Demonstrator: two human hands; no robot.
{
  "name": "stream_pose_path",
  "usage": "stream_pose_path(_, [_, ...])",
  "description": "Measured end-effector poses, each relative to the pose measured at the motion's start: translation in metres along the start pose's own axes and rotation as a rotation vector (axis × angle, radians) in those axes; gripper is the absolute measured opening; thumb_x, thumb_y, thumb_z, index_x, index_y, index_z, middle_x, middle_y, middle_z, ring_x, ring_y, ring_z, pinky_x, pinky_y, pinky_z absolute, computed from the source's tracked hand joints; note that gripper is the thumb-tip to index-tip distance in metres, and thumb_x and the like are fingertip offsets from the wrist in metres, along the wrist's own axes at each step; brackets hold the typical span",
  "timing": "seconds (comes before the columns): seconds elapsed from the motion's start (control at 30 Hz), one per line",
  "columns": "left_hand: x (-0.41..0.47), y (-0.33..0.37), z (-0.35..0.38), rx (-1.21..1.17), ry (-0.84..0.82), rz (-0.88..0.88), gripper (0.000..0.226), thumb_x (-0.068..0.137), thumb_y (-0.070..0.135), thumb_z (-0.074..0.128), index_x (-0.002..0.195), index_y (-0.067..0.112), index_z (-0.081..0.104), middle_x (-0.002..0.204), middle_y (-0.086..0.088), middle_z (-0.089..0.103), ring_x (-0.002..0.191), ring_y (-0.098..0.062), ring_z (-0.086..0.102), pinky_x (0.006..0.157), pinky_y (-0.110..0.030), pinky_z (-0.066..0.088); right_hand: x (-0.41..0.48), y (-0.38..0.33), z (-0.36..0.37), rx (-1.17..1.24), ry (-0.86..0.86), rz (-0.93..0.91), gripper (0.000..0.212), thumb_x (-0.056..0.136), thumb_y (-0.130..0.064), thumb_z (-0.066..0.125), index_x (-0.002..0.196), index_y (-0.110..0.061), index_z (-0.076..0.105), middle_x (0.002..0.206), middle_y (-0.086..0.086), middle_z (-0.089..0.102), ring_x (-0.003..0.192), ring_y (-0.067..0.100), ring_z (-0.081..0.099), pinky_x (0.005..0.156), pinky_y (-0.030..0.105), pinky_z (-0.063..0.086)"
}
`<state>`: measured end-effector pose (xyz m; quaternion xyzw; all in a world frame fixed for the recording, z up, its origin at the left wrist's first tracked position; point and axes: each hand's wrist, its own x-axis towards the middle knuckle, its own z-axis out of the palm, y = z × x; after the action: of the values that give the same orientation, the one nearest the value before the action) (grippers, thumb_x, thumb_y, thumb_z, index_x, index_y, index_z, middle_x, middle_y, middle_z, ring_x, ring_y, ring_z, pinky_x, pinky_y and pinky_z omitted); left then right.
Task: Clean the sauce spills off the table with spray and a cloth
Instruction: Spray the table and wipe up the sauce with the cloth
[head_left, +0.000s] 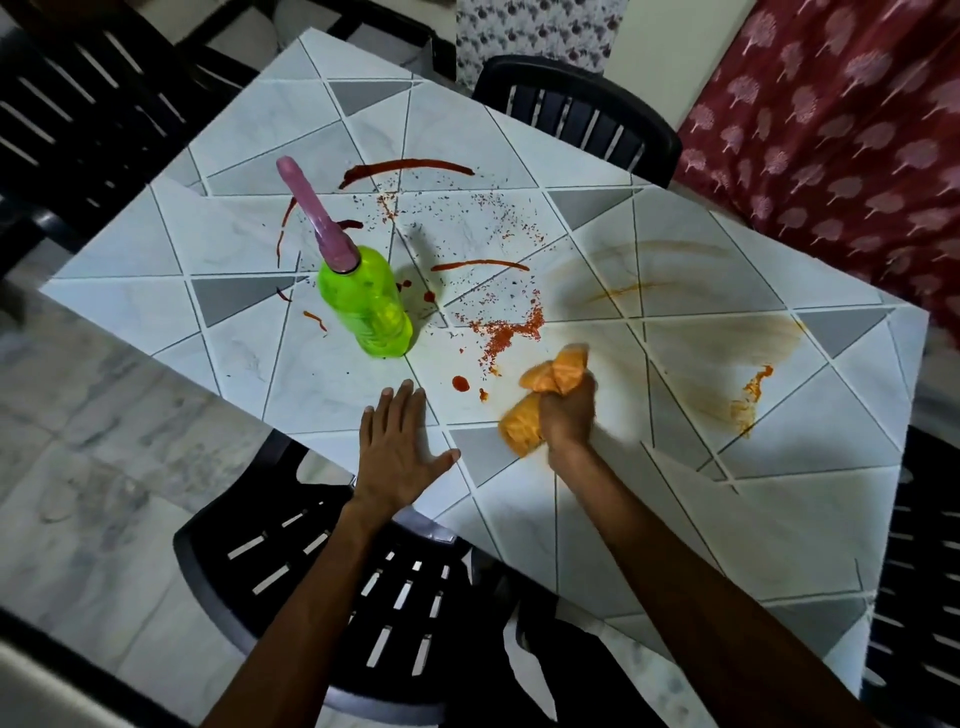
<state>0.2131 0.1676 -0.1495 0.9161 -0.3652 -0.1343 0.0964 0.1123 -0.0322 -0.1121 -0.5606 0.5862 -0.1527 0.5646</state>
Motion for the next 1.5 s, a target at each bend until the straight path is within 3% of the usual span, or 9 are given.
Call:
stream_pose_path(0.2, [0.008,0.006,-0.012,-0.053,-0.07,-0.07,0.104,0.067,0.07,0.067,0.149,0.016,0.033,0.159,-0.003,0.028,0.148,-0.029,0.022,0.116,-0.053,0.021,0.028,-0.082,0.084,0.223,-0.145,0.092,0.056,0.096,0.0,0.055,0.149,-0.011,0.041,0.135,0.011,0.061,0.115,0.032,0.064,0.094,0.044,0.057])
stream_pose_path(0.37, [0.016,0.016,-0.024,-0.049,-0.13,-0.144,0.108,0.064,0.063,0.077,0.149,0.016,0.029,0.159,-0.002,0.025,0.147,-0.027,0.02,0.116,-0.05,0.024,0.043,-0.082,0.061,0.322,-0.31,0.047,0.025,0.092,-0.012,0.064,0.117,-0.014,0.062,0.104,0.002,0.071,0.084,0.017,0.07,0.067,0.032,0.06])
stream_pose_path(0.47, [0.018,0.021,-0.031,-0.009,-0.121,-0.167,0.105,0.062,0.062,0.078,0.145,0.014,0.033,0.151,-0.005,0.035,0.139,-0.028,0.033,0.111,-0.047,0.031,0.067,-0.047,0.02,0.231,-0.293,-0.048,0.049,0.076,-0.027,0.074,0.125,-0.024,0.065,0.115,0.002,0.074,0.103,0.022,0.072,0.088,0.05,0.061])
stream_pose_path(0.63, [0.018,0.068,-0.031,-0.009,0.047,-0.007,0.099,0.058,0.064,0.079,0.136,0.012,0.046,0.138,-0.009,0.048,0.121,-0.034,0.05,0.098,-0.049,0.044,0.016,-0.043,-0.107,0.258,-0.257,-0.075,0.032,0.092,0.002,0.06,0.111,-0.023,0.063,0.106,-0.004,0.071,0.094,0.014,0.07,0.083,0.036,0.058])
stream_pose_path(0.77, [0.027,0.137,-0.016,-0.08,0.001,0.24,0.098,0.064,0.07,0.066,0.136,0.007,0.049,0.138,-0.014,0.052,0.119,-0.036,0.054,0.092,-0.045,0.048,0.014,-0.005,-0.206,0.219,-0.114,-0.066,0.059,0.077,-0.019,0.073,0.134,-0.02,0.058,0.124,0.005,0.068,0.108,0.026,0.068,0.093,0.045,0.057])
stream_pose_path(0.87, [0.035,0.188,-0.008,-0.074,-0.117,0.364,0.103,0.06,0.071,0.058,0.138,0.005,0.049,0.143,-0.016,0.05,0.126,-0.038,0.051,0.1,-0.046,0.045,0.015,0.02,-0.272,0.297,-0.002,-0.018,0.043,0.09,-0.006,0.066,0.131,-0.015,0.056,0.113,0.006,0.066,0.095,0.022,0.066,0.077,0.036,0.06])
stream_pose_path(1.07, [0.051,0.233,0.012,0.018,-0.26,0.415,0.107,0.065,0.063,0.075,0.15,0.014,0.033,0.159,-0.007,0.027,0.142,-0.031,0.03,0.112,-0.046,0.031,0.047,0.065,-0.352,0.358,0.153,0.086,0.052,0.093,-0.007,0.068,0.142,-0.019,0.055,0.13,0.013,0.066,0.111,0.035,0.068,0.092,0.055,0.058])
stream_pose_path(1.27, [0.056,0.226,0.01,0.042,-0.223,0.354,0.104,0.063,0.061,0.078,0.147,0.016,0.037,0.156,-0.005,0.031,0.14,-0.03,0.033,0.109,-0.047,0.034,0.072,0.061,-0.327,0.384,0.05,0.089,0.059,0.071,-0.03,0.078,0.125,-0.015,0.061,0.103,0.009,0.071,0.087,0.028,0.071,0.075,0.048,0.06])
stream_pose_path(1.5, [0.063,0.172,-0.004,0.047,-0.197,0.234,0.104,0.065,0.059,0.079,0.148,0.018,0.034,0.156,-0.007,0.032,0.14,-0.032,0.033,0.11,-0.049,0.034,0.146,0.044,-0.177,0.243,-0.157,0.128,0.076,0.074,-0.027,0.077,0.144,-0.018,0.05,0.121,0.018,0.066,0.098,0.038,0.067,0.081,0.05,0.059])
